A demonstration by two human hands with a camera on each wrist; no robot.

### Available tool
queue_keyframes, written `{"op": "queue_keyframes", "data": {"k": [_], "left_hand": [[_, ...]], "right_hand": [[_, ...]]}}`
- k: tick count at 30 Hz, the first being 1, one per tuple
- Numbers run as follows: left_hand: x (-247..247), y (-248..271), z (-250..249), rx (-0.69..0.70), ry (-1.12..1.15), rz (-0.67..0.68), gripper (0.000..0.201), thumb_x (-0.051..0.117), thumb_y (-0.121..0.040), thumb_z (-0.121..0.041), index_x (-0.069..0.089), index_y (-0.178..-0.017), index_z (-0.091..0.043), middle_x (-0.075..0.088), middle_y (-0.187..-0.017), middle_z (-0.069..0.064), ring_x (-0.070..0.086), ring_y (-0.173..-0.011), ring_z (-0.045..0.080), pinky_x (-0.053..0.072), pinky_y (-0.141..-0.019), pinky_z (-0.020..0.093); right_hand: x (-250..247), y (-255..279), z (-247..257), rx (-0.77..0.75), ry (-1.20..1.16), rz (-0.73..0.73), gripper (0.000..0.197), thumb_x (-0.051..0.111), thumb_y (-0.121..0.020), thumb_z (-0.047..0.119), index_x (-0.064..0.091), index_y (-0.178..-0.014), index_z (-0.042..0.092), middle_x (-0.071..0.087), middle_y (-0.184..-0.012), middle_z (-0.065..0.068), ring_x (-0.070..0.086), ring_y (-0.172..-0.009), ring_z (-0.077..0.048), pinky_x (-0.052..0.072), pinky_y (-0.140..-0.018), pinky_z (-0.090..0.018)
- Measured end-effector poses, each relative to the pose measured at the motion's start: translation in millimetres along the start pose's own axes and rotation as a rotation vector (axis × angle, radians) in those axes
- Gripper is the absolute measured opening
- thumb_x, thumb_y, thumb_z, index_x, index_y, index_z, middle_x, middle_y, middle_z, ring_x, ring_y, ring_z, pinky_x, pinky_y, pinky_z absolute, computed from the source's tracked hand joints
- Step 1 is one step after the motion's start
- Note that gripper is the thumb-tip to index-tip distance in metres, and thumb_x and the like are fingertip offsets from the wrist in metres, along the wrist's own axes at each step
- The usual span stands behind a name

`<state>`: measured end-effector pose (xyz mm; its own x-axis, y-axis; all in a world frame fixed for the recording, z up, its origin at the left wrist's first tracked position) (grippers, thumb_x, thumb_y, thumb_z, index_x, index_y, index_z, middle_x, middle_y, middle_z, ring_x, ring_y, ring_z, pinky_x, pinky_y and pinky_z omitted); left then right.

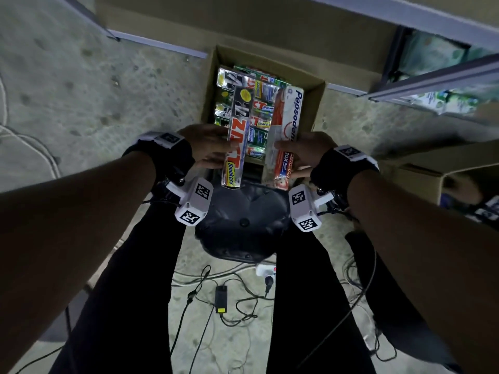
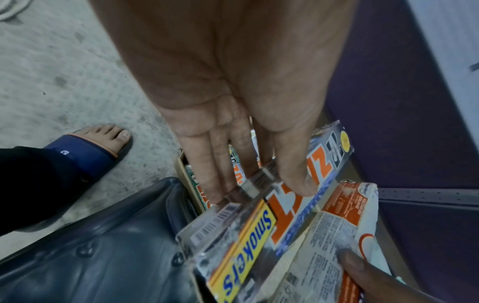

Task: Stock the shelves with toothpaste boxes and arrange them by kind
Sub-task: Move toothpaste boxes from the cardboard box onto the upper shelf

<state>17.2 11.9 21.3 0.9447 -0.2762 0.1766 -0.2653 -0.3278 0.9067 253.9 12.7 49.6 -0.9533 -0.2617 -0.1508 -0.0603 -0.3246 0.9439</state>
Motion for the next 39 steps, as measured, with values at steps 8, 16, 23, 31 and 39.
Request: {"op": "queue_keyframes", "data": {"k": [8,16,23,31,39], "left_hand": [[16,103,-27,0.135,0.089,-0.008,0.041,0.079,-0.077,-0.018,0.067,-0.116,-0.016,0.073,-0.111,0.002,0.071,-0.101,0.019,0.058,-0.078,0.031],[28,196,-57,0.265,0.19,-0.071,0.048,0.076,-0.082,-0.011,0.061,-0.128,-0.013,0.07,-0.119,0.004,0.07,-0.103,0.022,0.059,-0.078,0.031],[42,272,-90,0.389,0.177,-0.056,0.048,0.076,-0.082,-0.01,0.062,-0.127,-0.015,0.07,-0.119,0.005,0.069,-0.106,0.024,0.058,-0.079,0.032],[50,355,-126,0.582,0.09,-0.066,0.048,0.079,-0.08,-0.017,0.064,-0.126,-0.022,0.069,-0.121,0.001,0.066,-0.112,0.021,0.057,-0.089,0.039],[47,407,-159,0.755,-0.019,-0.075,0.053,0.084,-0.074,-0.028,0.064,-0.124,-0.028,0.068,-0.122,-0.004,0.069,-0.106,0.021,0.058,-0.087,0.037]], "right_hand": [[-23,97,22,-0.054,-0.085,0.004,0.031,0.081,-0.081,0.023,0.071,-0.111,0.018,0.076,-0.095,-0.005,0.073,-0.084,-0.024,0.062,-0.069,-0.039],[-36,189,38,-0.193,-0.101,-0.017,0.033,0.085,-0.076,0.031,0.074,-0.106,0.023,0.077,-0.093,0.004,0.075,-0.078,-0.018,0.061,-0.062,-0.035],[-37,270,52,-0.355,-0.177,-0.056,0.031,0.083,-0.078,0.026,0.074,-0.107,0.023,0.077,-0.094,0.004,0.074,-0.08,-0.015,0.061,-0.067,-0.036],[-45,350,72,-0.543,-0.184,-0.061,0.031,0.082,-0.08,0.024,0.073,-0.109,0.022,0.077,-0.098,0.001,0.074,-0.09,-0.021,0.062,-0.075,-0.04],[-62,409,92,-0.743,-0.222,-0.062,0.034,0.081,-0.08,0.025,0.073,-0.113,0.028,0.076,-0.105,0.002,0.074,-0.094,-0.019,0.06,-0.069,-0.035]]}}
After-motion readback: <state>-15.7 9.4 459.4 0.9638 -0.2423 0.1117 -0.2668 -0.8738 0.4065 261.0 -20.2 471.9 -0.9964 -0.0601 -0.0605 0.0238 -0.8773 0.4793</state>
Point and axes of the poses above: each hand's wrist, its own y-axis away from the middle knuckle, its own x-axis out of the palm, z = x × y, the point moved 3 cm from there along -y, towards the middle knuckle
